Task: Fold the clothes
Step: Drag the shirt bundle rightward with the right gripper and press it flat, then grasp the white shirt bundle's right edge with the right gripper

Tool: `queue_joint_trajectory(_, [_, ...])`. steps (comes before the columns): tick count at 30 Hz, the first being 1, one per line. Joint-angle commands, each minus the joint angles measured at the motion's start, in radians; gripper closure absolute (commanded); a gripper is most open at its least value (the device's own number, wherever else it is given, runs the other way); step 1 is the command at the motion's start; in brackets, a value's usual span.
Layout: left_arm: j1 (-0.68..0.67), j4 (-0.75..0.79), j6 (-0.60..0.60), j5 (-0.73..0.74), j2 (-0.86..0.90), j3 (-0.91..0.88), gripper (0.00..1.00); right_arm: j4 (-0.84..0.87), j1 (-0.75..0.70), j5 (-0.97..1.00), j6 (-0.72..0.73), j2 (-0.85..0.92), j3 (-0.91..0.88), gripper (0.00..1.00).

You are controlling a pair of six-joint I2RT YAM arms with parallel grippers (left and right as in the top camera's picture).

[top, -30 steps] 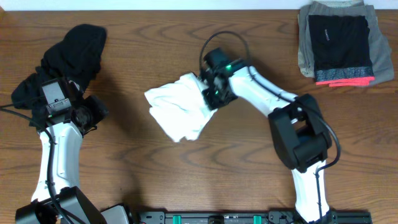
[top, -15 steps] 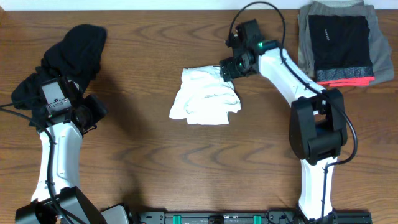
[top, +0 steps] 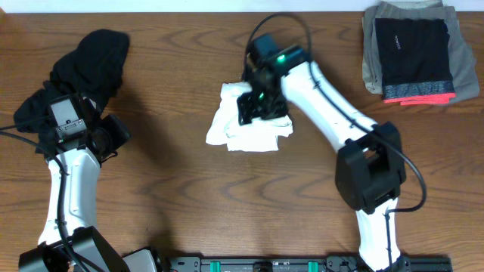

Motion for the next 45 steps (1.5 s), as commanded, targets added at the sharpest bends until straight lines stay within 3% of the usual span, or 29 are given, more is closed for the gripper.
queue_joint_trajectory(1, [-0.002,0.0,0.003,0.002,0.006,0.016,0.87,-0.006,0.037,-0.014,0.048,-0.016,-0.051,0.47])
queue_joint_trajectory(6, [-0.002,0.0,0.002,0.002,0.006,0.016,0.87,0.025,0.07,0.029,0.048,-0.014,-0.152,0.76])
queue_joint_trajectory(9, [-0.002,-0.001,0.002,0.002,0.006,0.016,0.87,0.092,0.072,0.062,0.048,-0.014,-0.224,0.86])
queue_joint_trajectory(18, [-0.002,-0.015,0.002,0.002,0.006,0.016,0.87,0.222,-0.021,0.237,0.071,-0.014,-0.344,0.93])
queue_joint_trajectory(24, [-0.002,-0.015,0.002,0.002,0.006,0.016,0.87,0.357,-0.128,0.286,0.082,-0.014,-0.376,0.86])
queue_joint_trajectory(30, [-0.002,-0.015,0.002,0.002,0.006,0.016,0.87,0.529,-0.242,0.313,0.085,-0.011,-0.397,0.67])
queue_joint_trajectory(36, [-0.002,-0.022,0.002,0.002,0.006,0.016,0.87,0.54,-0.318,0.06,0.155,-0.019,-0.37,0.6])
queue_joint_trajectory(38, [-0.002,-0.022,0.002,0.002,0.006,0.016,0.87,0.549,-0.319,0.002,0.18,-0.021,-0.37,0.45])
queue_joint_trajectory(42, [-0.002,-0.02,0.002,0.002,0.006,0.016,0.87,0.588,-0.292,-0.105,0.217,-0.021,-0.37,0.25])
queue_joint_trajectory(45, [-0.002,-0.019,0.002,0.002,0.006,0.016,0.87,0.608,-0.267,-0.109,0.333,-0.021,-0.37,0.09])
